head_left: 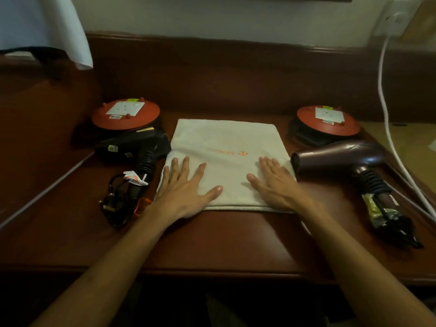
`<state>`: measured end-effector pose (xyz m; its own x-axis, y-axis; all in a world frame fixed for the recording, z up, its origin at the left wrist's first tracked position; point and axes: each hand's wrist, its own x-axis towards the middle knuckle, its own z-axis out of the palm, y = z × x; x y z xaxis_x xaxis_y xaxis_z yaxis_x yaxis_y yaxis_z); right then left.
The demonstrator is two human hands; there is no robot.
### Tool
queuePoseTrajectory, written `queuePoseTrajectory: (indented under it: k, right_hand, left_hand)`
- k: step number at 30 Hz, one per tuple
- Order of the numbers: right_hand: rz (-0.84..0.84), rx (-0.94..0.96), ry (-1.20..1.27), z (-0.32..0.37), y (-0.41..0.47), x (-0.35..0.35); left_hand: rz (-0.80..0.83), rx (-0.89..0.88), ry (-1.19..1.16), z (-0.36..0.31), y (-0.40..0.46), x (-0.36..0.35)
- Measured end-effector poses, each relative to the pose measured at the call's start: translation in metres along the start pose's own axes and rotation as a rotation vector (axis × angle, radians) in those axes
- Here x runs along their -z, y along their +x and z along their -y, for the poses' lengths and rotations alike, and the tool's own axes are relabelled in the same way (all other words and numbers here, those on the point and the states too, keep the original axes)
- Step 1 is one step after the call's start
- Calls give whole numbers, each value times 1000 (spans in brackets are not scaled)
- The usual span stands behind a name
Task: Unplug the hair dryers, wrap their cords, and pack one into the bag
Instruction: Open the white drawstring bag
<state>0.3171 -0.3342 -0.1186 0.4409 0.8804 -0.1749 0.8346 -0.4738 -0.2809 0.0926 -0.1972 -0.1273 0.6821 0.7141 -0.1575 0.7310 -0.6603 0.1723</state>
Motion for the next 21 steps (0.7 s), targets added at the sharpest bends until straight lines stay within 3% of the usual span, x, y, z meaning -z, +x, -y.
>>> queuePoseTrajectory:
  k: [10, 15, 19, 21]
  right_hand:
    - [-29, 8, -97, -8, -2, 13]
    - [-210, 45, -104, 15, -4, 16]
    - [-70, 26, -78, 5, 9, 15]
    - [-146, 41, 102, -4, 10, 22]
  left_hand:
    - [-38, 16, 20, 8, -6, 7]
    - [-251, -32, -67, -38, 5, 18]
    - [-64, -65, -82, -71, 31, 7]
    - [-55, -51, -40, -74, 45, 3]
